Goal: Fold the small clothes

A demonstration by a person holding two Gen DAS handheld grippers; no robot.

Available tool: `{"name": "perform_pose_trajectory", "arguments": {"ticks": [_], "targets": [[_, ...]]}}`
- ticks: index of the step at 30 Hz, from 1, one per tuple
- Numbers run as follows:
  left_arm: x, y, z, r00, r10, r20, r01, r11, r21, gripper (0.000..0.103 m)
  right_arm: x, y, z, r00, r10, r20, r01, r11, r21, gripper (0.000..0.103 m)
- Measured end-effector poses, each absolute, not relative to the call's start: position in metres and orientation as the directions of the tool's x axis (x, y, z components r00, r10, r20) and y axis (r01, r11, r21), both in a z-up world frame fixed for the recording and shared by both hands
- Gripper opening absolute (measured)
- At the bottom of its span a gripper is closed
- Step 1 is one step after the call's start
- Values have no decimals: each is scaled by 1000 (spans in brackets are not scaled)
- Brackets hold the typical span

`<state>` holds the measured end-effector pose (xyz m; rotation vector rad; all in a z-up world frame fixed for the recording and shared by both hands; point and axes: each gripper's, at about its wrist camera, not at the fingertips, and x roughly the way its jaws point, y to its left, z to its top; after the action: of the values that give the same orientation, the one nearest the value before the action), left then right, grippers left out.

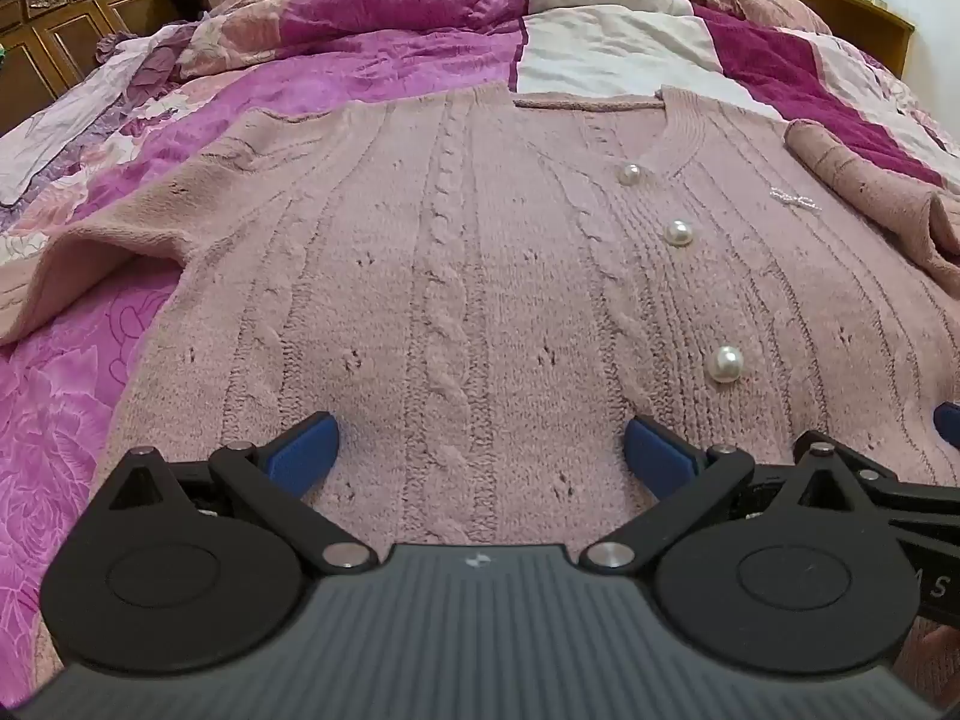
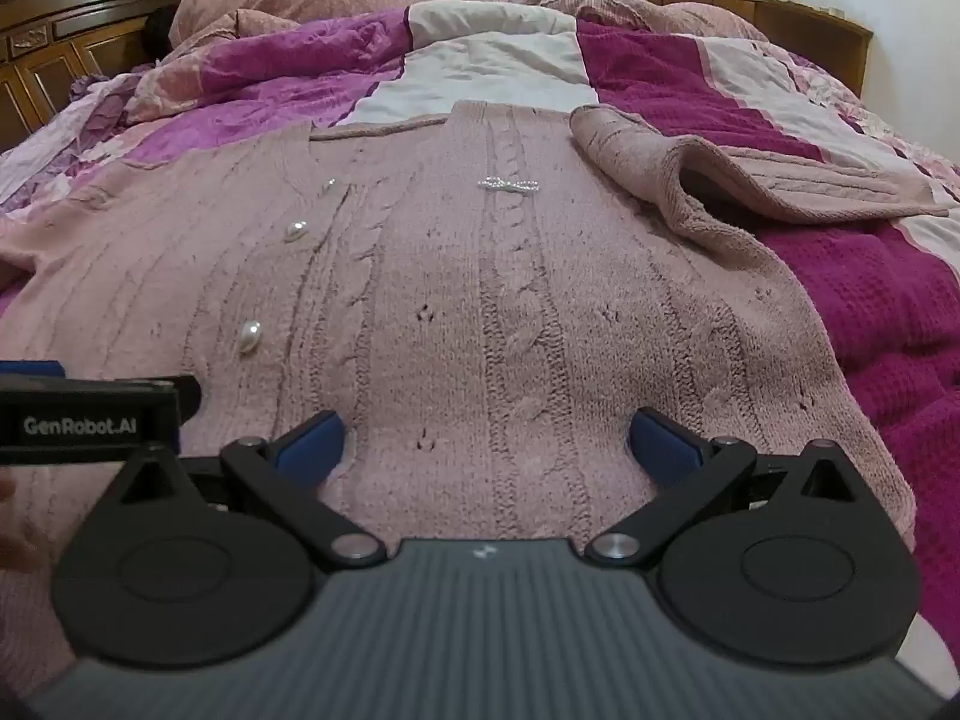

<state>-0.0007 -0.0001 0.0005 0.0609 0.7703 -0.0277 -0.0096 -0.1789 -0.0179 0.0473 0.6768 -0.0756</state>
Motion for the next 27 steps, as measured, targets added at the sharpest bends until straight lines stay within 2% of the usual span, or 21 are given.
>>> {"name": "perform_pose_trajectory", "arguments": {"ticks": [27], "targets": [[-1,1,-1,713,-1,-701,47,998,47,103,-9,-178,-19,770,-59,-636,84,996,10,103]]}}
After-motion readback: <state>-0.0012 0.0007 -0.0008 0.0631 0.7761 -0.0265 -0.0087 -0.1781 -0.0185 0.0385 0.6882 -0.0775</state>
